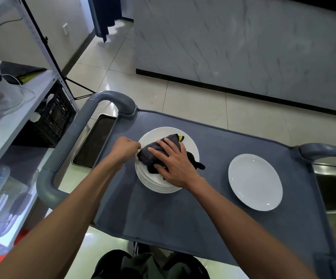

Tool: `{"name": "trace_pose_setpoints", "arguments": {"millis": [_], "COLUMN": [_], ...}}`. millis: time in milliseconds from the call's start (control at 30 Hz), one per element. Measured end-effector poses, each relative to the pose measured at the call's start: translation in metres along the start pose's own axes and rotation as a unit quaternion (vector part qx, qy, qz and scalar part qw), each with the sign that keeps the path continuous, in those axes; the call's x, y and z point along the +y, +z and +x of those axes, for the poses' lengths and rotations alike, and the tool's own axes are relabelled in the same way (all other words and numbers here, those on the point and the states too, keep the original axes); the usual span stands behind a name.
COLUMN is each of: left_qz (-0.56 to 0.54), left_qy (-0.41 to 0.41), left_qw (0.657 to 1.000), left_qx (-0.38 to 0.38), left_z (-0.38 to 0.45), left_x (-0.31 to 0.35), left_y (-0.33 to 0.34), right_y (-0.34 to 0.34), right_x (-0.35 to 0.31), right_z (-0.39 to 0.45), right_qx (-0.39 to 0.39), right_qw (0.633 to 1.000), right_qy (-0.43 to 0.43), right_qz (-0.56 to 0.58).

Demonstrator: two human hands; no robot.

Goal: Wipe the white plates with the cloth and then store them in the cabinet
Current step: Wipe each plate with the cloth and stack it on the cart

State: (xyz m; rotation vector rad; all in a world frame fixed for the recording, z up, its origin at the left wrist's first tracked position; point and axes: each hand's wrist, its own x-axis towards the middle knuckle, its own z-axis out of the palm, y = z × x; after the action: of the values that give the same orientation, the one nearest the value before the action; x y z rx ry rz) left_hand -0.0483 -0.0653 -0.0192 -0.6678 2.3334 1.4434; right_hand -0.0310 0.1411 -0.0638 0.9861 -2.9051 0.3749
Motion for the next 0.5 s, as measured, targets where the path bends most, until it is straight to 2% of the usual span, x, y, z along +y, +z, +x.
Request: {"name": "trace_pose_setpoints", "arguments": {"millis": [167, 367, 500], "left_qz": [0.059, 0.150, 0.153], "left_qy": [0.032, 0.075, 0.077], "left_qw": [0.998, 0.985, 0.984], "left_qx": [0.017, 0.049, 0.053], "left_z": [0.0023, 0.0019, 0.0024], "left_x": [0.0040, 0.0062, 0.0057], "left_y": [0.0007, -0.0003, -0.0022], "right_y": [-0.0003, -0.0038, -0.0053], "right_x": [0.0019, 0.0029, -0.0009], "right_z": [-0.0011, -0.0016, -0.0019], "right_qx": [0.039, 0.048, 0.061], "right_qw": [0.999, 0.998, 0.997], "right_qy": [-0.010, -0.011, -0.014], "right_qz": [0.032, 0.040, 0.046]}}
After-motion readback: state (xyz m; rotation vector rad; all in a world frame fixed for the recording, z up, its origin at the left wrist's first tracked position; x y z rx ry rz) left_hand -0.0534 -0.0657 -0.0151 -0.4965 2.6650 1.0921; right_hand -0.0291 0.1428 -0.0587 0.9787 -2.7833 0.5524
